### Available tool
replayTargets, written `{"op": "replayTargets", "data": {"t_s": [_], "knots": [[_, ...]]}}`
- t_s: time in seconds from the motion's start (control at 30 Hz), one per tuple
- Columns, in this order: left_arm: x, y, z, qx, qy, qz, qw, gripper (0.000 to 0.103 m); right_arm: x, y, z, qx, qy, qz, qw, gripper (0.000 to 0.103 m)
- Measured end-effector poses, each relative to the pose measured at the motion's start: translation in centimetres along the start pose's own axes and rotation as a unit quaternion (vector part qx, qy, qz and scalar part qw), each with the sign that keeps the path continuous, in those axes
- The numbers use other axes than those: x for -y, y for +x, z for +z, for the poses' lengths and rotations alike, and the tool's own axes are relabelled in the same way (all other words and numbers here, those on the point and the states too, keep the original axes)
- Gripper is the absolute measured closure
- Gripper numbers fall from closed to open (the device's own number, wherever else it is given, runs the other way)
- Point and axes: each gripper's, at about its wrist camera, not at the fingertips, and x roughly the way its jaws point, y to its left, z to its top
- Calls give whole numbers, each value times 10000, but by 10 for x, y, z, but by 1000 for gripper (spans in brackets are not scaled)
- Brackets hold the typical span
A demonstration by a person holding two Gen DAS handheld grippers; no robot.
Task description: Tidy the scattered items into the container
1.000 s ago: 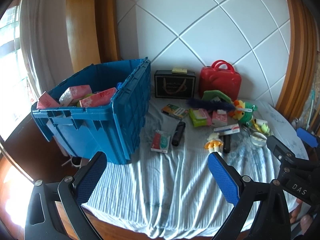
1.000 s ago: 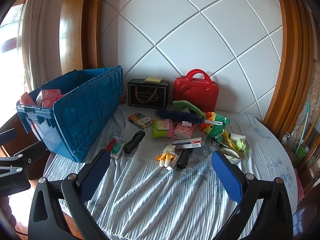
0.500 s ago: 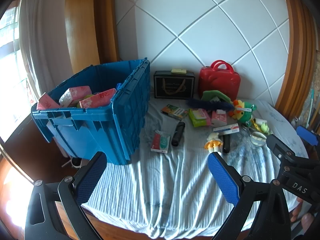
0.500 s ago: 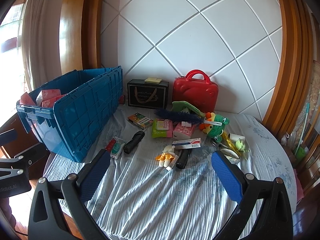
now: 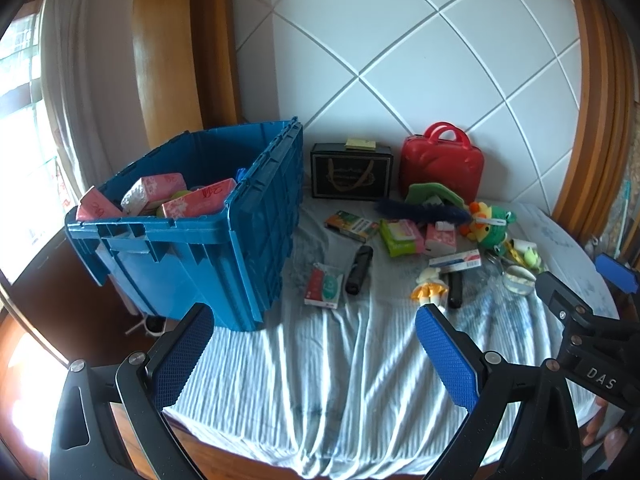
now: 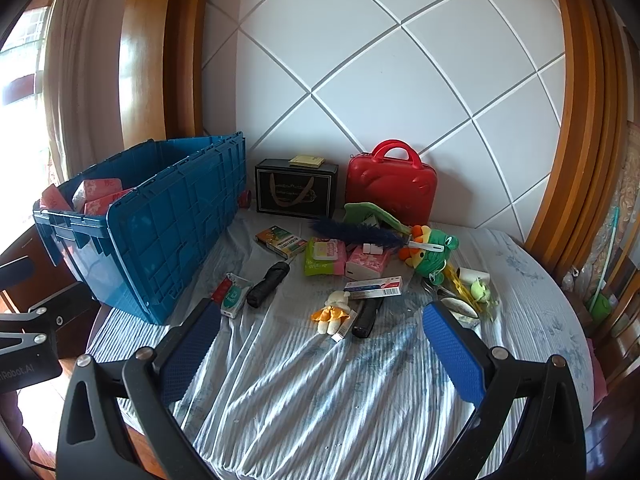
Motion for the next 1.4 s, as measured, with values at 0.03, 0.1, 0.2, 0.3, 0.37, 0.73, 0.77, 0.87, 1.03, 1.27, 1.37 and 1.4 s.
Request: {"op": "replayTargets", "data": {"t_s": [0.03, 0.1, 0.2, 0.3, 0.37, 0.73, 0.77, 0.87, 1.03, 1.27, 1.37, 1.4], "knots": [[0, 0, 0, -3, -1, 3, 10000, 1, 0, 0, 0, 0, -3, 0, 10000, 0], [0, 1, 1, -9, 2, 10, 10000, 1, 0, 0, 0, -3, -2, 5, 10000, 0], [0, 2, 2, -17, -4, 12, 10000, 1, 1, 1, -1, -9, 3, 5, 10000, 0], [1, 3, 2, -22, -6, 18, 10000, 1, 2, 2, -2, -21, 9, 9, 10000, 0], [2, 5, 2, -18, -5, 36, 10000, 1, 2, 3, -2, -28, 11, 10, 10000, 0], [13, 18, 2, -109, -57, 169, 9998, 1, 13, 17, -3, -132, -13, 82, 9999, 0], [16, 21, 2, -128, -64, 161, 9998, 1, 16, 19, -4, -145, -9, 89, 9999, 0], [22, 38, 3, -378, -208, 60, 9991, 1, 26, 27, -5, -194, 23, 95, 9998, 0], [43, 92, -5, -1146, -353, -69, 9928, 1, 63, 47, -18, -402, 227, -6, 9989, 0], [97, 189, -41, -1881, -117, -607, 9802, 1, 137, 132, -89, -1685, 964, -134, 9809, 0], [136, 231, -51, -1989, 424, -584, 9774, 1, 162, 161, -118, -2074, 1187, -369, 9703, 0], [147, 245, -52, -1995, 558, -605, 9764, 1, 171, 170, -123, -2154, 1321, -407, 9667, 0]]}}
